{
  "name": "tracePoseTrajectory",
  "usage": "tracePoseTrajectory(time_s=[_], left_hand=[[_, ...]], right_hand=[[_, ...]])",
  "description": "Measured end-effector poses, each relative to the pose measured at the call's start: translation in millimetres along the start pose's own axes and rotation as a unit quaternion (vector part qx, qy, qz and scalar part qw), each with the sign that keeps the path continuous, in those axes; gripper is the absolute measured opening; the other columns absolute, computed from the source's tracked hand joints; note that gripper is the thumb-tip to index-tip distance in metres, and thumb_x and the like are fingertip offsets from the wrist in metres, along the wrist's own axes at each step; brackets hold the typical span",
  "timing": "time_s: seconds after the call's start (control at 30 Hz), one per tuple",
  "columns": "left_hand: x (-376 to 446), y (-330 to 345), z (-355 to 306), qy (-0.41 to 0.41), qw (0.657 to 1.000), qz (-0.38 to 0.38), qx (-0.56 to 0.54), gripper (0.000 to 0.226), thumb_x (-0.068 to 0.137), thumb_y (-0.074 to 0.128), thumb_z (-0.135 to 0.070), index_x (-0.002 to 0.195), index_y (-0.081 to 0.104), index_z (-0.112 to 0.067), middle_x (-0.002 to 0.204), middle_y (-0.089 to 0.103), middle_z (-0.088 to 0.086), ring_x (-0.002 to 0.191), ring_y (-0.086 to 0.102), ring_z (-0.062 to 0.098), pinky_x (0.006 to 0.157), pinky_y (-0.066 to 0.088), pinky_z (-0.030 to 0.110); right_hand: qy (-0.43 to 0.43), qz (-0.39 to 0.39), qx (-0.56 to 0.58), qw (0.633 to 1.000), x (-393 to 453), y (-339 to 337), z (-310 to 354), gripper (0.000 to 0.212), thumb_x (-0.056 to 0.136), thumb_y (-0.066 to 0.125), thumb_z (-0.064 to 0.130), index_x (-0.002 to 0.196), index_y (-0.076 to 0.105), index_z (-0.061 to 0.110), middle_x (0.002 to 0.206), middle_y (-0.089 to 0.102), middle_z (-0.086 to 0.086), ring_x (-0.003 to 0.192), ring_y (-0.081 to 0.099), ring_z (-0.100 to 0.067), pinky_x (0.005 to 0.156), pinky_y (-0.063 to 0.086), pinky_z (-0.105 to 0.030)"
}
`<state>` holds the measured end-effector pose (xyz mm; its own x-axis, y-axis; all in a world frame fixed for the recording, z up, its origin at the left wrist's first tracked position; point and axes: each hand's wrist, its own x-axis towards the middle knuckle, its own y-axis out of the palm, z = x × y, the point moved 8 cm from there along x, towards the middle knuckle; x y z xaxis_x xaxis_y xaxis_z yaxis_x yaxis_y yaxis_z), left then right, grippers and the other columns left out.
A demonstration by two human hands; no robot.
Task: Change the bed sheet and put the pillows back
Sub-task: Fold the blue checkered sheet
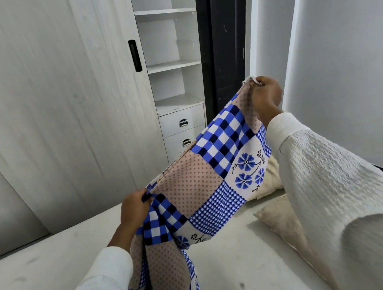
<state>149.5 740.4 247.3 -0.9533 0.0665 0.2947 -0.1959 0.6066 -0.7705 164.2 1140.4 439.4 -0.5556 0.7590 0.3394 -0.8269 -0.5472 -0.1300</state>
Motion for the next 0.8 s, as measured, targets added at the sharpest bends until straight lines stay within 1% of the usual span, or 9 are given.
tracePoseTrajectory(time_s=[0.1,0.17,0.27,0.37,0.47,0.57,0.67,0.73,0.8], left_hand=[[-1,-4,-4,0.012,1.0,-0.018,0.016,0.021,0.084,0.067,-0.016,0.09,0.065,0.004,0.083,0.066,0.019,0.077,0.06,0.035,0.062,0.035,0.029],[-4,-6,-7,0.024,0.999,-0.029,0.007,0.02,0.084,0.069,-0.016,0.075,0.057,-0.002,0.072,0.059,0.013,0.069,0.054,0.031,0.058,0.03,0.03],[-10,-2,-1,-0.029,0.995,-0.016,-0.097,0.038,0.083,0.069,-0.015,0.062,0.037,-0.015,0.06,0.045,0.002,0.063,0.045,0.023,0.052,0.03,0.029],[-23,15,4,-0.125,0.964,0.095,-0.215,0.032,0.086,0.066,-0.013,0.066,0.041,-0.011,0.066,0.05,0.007,0.071,0.048,0.019,0.057,0.035,0.028],[-44,25,1,-0.194,0.902,0.2,-0.331,0.015,0.087,0.064,-0.012,0.082,0.05,-0.009,0.086,0.062,0.011,0.081,0.059,0.022,0.066,0.047,0.027],[-66,28,1,-0.262,0.848,0.272,-0.372,0.017,0.089,0.06,-0.006,0.105,0.06,-0.003,0.103,0.067,0.012,0.093,0.064,0.022,0.074,0.054,0.028],[-87,35,9,-0.313,0.808,0.291,-0.406,0.017,0.091,0.052,-0.001,0.1,0.066,0.001,0.102,0.069,0.013,0.091,0.065,0.025,0.079,0.054,0.031],[-94,38,18,-0.346,0.788,0.249,-0.444,0.017,0.093,0.05,-0.005,0.096,0.067,-0.003,0.093,0.071,0.01,0.085,0.066,0.023,0.074,0.055,0.03],[-96,38,31,-0.377,0.77,0.187,-0.48,0.018,0.096,0.048,-0.011,0.1,0.064,-0.004,0.085,0.07,0.009,0.078,0.064,0.021,0.072,0.053,0.031]], right_hand=[[-0.001,-0.02,-0.013,1.0,0,-6,-6,0.027,0.097,0.044,0.016,0.117,0.063,0.018,0.115,0.063,0.0,0.101,0.058,-0.018,0.081,0.041,-0.019],[-0.009,-0.032,-0.021,0.999,1,-9,-7,0.028,0.098,0.04,0.012,0.115,0.062,0.015,0.113,0.062,-0.002,0.097,0.057,-0.017,0.08,0.039,-0.019],[-0.023,-0.017,-0.063,0.998,3,-4,0,0.03,0.097,0.031,0.004,0.107,0.059,0.01,0.105,0.061,-0.007,0.089,0.054,-0.019,0.075,0.039,-0.021],[-0.019,0.053,-0.105,0.993,4,21,14,0.026,0.096,0.035,0.007,0.111,0.056,0.002,0.103,0.055,-0.008,0.089,0.05,-0.018,0.077,0.039,-0.026],[-0.059,0.188,-0.121,0.973,-12,84,36,0.027,0.095,0.039,0.013,0.112,0.057,0.001,0.094,0.051,-0.006,0.084,0.047,-0.017,0.081,0.042,-0.031],[-0.108,0.408,-0.056,0.905,-76,160,55,0.027,0.094,0.041,0.003,0.119,0.05,0.003,0.094,0.053,-0.006,0.084,0.052,-0.016,0.084,0.045,-0.032],[-0.051,0.625,0.07,0.776,-167,206,56,0.062,0.09,0.053,0.002,0.143,0.026,0.017,0.122,0.044,-0.004,0.107,0.054,-0.02,0.095,0.045,-0.038],[0.011,0.697,0.095,0.711,-209,220,44,0.064,0.088,0.057,0.009,0.144,0.028,0.018,0.113,0.05,0.003,0.094,0.061,-0.015,0.085,0.047,-0.035],[0.028,0.704,0.081,0.705,-233,223,25,0.038,0.095,0.046,0.008,0.132,0.043,0.012,0.093,0.053,0.006,0.077,0.062,-0.011,0.073,0.044,-0.027]])
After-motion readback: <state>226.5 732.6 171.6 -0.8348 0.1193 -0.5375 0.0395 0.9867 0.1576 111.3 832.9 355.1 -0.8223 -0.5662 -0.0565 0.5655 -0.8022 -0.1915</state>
